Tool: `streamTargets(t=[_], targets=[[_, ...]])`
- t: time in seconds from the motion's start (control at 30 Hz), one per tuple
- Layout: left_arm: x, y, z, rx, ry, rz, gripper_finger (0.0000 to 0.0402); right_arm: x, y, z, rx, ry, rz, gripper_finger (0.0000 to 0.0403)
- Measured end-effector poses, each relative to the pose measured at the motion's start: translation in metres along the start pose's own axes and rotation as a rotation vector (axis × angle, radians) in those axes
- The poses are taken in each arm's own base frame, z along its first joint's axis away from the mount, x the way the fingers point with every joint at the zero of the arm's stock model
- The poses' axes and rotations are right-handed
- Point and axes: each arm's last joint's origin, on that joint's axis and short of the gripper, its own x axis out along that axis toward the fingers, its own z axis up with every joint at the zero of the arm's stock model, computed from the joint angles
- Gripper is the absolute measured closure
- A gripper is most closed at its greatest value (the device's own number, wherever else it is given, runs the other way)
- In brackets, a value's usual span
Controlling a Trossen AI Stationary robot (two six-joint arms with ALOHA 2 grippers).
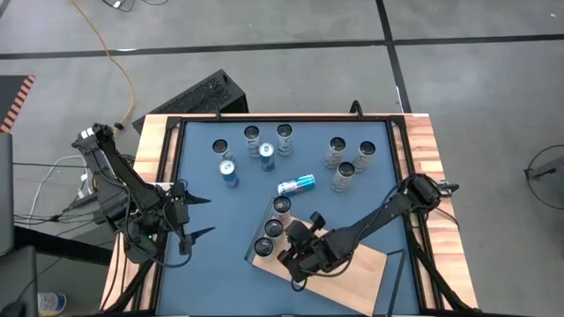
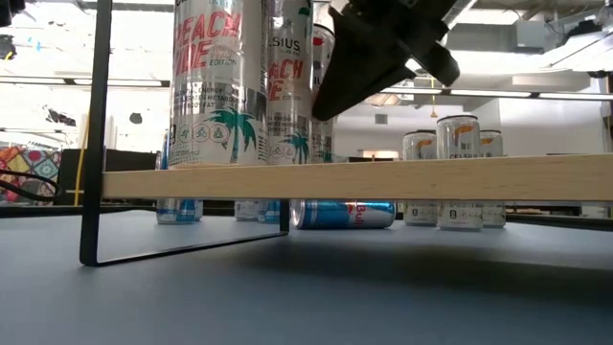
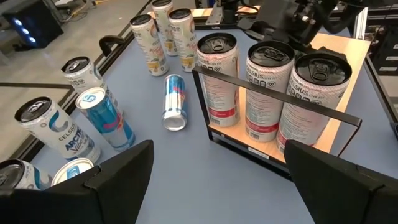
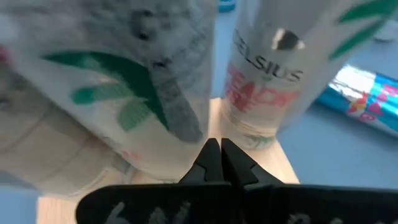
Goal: Place canned beverage on shelf
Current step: Adjust the white pink soda cans on the shelf
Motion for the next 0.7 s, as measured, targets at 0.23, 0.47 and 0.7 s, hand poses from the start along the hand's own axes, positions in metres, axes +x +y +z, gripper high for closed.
streamTargets(t=[0.23, 0.47, 0.7], targets=[[0.000, 0.000, 0.000, 0.000, 0.000, 0.000, 0.0054, -0.003, 0.004, -0.002, 0.002, -0.002, 0.028, 0.0403], [0.000, 0.000, 0.000, -0.002, 0.003, -0.003, 0.0054, -0.007, 0.008, -0.005, -0.005, 0.029, 0.076, 0.0403], [0.010, -0.010, -0.013, -0.079, -0.029, -0.050, 0.0054, -0.014, 0.011, -0.011, -0.003, 0.029, 0.084, 0.0403]])
